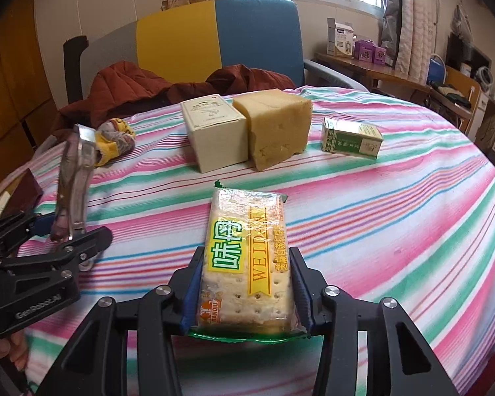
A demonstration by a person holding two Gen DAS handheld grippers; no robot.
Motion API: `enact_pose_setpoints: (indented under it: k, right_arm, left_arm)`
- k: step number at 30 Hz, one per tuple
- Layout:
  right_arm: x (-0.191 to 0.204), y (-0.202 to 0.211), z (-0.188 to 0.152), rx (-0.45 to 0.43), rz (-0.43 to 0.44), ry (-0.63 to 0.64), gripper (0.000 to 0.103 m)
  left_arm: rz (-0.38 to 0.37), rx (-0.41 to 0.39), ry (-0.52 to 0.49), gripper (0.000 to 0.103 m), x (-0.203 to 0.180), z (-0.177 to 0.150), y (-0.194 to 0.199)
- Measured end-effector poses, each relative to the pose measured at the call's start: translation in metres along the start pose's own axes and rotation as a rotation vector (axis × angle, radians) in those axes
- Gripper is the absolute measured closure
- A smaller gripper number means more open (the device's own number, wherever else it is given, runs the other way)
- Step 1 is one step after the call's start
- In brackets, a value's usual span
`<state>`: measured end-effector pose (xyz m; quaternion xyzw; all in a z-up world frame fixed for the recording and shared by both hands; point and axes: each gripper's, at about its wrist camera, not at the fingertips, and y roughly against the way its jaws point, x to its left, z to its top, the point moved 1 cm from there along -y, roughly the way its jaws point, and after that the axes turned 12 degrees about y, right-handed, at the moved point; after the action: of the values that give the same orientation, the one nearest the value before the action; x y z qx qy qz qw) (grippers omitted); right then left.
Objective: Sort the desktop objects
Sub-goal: 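Carry the WEIDAN cracker pack and silver clip into the gold tray and release both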
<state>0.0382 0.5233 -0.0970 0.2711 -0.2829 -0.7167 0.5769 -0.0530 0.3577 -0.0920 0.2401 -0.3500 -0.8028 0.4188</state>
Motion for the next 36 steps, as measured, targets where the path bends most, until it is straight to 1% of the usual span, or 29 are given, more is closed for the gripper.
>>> enact_pose_setpoints:
  k: [4,7,8,11,17,20,21,23,25,29,30,31,32,36]
  right_arm:
    - [0.007,0.014,-0.010,-0.001,0.044,-0.044,0.055]
    - [0.011,0.025,-0.014,0.001,0.076,-0.081,0.055]
    - [0.013,0.028,-0.015,0.001,0.086,-0.085,0.055]
    - [0.020,0.037,-0.016,-0.001,0.101,-0.075,0.055]
    - [0.028,0.049,-0.019,0.009,0.105,-0.060,0.055]
    - [0.027,0.052,-0.023,0.020,0.109,-0.071,0.055]
    - [0.026,0.053,-0.024,0.021,0.107,-0.069,0.055]
    - [0.027,0.054,-0.024,0.023,0.096,-0.058,0.055]
    - [0.026,0.054,-0.024,0.025,0.096,-0.066,0.055]
    - [0.024,0.056,-0.022,0.016,0.100,-0.066,0.055]
    - [0.024,0.056,-0.023,0.015,0.101,-0.066,0.055]
    - [0.024,0.055,-0.023,0.017,0.104,-0.069,0.055]
    - [0.023,0.053,-0.024,0.020,0.108,-0.075,0.055]
    - [0.020,0.050,-0.029,0.036,0.116,-0.100,0.055]
  left_arm:
    - [-0.007,0.004,0.006,0.045,0.001,-0.007,0.009]
    - [-0.022,-0.006,-0.020,0.046,-0.005,-0.016,0.019]
    - [-0.031,-0.008,-0.032,0.048,-0.008,-0.019,0.023]
    - [-0.045,-0.023,-0.061,0.066,-0.016,-0.025,0.036]
    - [-0.089,-0.002,-0.071,0.066,-0.020,-0.038,0.048]
    - [-0.117,0.017,-0.043,0.065,-0.015,-0.041,0.052]
    - [-0.128,0.038,-0.018,0.061,-0.012,-0.040,0.050]
    - [-0.145,0.087,0.037,0.056,-0.005,-0.037,0.042]
    - [-0.141,0.085,0.059,0.049,-0.003,-0.033,0.038]
    - [-0.114,0.102,0.013,0.040,-0.013,-0.026,0.028]
    - [-0.111,0.098,-0.006,0.041,-0.016,-0.025,0.026]
    - [-0.110,0.095,-0.016,0.043,-0.017,-0.025,0.025]
    - [-0.122,0.095,-0.024,0.062,-0.018,-0.026,0.026]
    - [-0.139,0.080,-0.062,0.063,-0.024,-0.034,0.034]
